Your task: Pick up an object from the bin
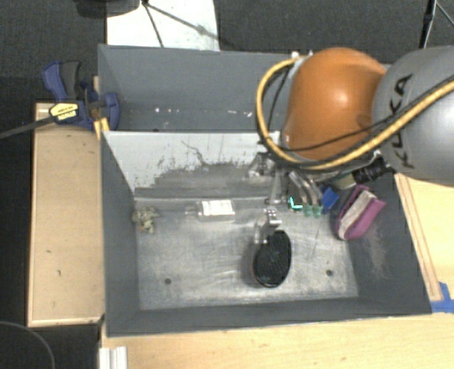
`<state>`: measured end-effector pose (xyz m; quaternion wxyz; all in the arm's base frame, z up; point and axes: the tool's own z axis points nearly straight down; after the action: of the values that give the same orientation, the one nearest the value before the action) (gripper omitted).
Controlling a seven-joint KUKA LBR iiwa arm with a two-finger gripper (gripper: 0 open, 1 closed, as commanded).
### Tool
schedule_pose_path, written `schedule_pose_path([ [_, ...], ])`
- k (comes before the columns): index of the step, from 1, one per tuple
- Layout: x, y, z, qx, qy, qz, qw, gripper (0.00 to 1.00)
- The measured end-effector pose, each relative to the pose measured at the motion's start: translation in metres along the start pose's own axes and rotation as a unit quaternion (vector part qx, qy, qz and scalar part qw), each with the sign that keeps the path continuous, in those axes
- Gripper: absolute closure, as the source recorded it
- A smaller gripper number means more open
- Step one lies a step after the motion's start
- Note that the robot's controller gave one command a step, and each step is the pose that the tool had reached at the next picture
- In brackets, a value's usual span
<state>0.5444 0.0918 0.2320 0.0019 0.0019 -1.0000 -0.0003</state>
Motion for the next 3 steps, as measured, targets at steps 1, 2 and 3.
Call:
schedule_pose_path([
  [1, -0.016, -0.019, 0.159, 0.000, -0.0062, -0.103, 0.9947, 0.00],
  [2, 0.048, -0.035, 0.128, 0.001, -0.0020, -0.240, 0.9707, 0.00],
  [3, 0.047, -0.035, 0.129, 0.000, -0.0016, -0.238, 0.9713, 1.00],
])
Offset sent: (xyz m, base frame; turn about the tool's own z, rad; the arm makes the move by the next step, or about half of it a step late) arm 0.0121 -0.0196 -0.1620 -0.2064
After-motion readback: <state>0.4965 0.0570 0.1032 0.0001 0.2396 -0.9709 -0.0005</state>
